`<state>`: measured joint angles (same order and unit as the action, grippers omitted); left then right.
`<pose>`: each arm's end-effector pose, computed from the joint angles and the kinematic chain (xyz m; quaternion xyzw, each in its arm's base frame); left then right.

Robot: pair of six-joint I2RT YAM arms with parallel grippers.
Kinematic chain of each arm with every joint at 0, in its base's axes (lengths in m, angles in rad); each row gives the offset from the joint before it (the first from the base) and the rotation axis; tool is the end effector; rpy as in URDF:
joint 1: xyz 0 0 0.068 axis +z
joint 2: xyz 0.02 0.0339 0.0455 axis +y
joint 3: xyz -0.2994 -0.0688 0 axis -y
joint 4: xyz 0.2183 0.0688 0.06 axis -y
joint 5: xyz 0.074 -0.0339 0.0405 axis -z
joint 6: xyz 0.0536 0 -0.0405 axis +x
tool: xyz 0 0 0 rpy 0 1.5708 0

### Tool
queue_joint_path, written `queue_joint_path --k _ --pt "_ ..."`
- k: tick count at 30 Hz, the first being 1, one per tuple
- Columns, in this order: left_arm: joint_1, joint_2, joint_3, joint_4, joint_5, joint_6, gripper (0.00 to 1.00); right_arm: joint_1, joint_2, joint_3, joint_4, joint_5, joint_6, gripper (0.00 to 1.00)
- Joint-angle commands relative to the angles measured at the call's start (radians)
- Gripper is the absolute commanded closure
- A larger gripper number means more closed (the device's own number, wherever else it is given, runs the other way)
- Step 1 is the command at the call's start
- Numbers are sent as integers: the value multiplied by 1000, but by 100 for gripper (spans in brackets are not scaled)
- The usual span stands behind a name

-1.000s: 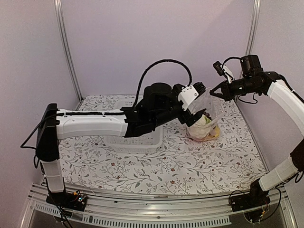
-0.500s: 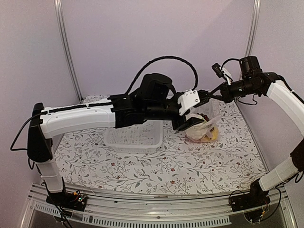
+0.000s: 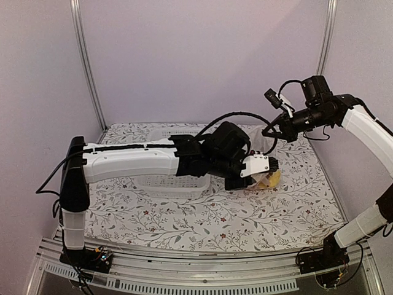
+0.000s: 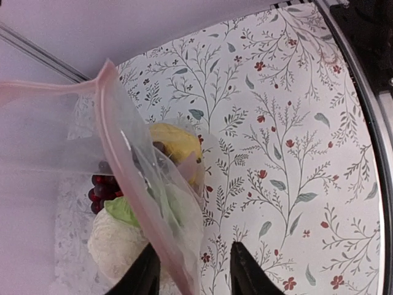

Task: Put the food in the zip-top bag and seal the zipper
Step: Pass from the right arm to the left

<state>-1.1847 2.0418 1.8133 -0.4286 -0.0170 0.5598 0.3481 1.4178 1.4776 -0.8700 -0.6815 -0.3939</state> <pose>0.1828 -0.4472 0.3114 0.6848 0.5800 -0.1283 0.4221 0.2408 0.1233 0.3986 -0.4329 0.7707 0.3022 0.3569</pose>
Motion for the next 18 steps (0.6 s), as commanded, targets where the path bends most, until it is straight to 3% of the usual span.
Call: queue_joint_path --k 1,5,9,13,18 --pt "-20 48 64 -93 -100 24 75 11 -39 -4 -2 -42 -29 100" --pt "-29 52 108 -88 -113 17 100 12 -32 -6 -4 -30 -32 100" --pt "-32 25 133 -22 -128 -10 100 12 -29 25 -45 -28 -51 97" --pt "-35 9 185 9 -135 -56 100 12 -31 113 -119 31 -85 77" --pt "-22 23 101 117 -157 -62 100 10 -70 111 -119 63 -90 58"
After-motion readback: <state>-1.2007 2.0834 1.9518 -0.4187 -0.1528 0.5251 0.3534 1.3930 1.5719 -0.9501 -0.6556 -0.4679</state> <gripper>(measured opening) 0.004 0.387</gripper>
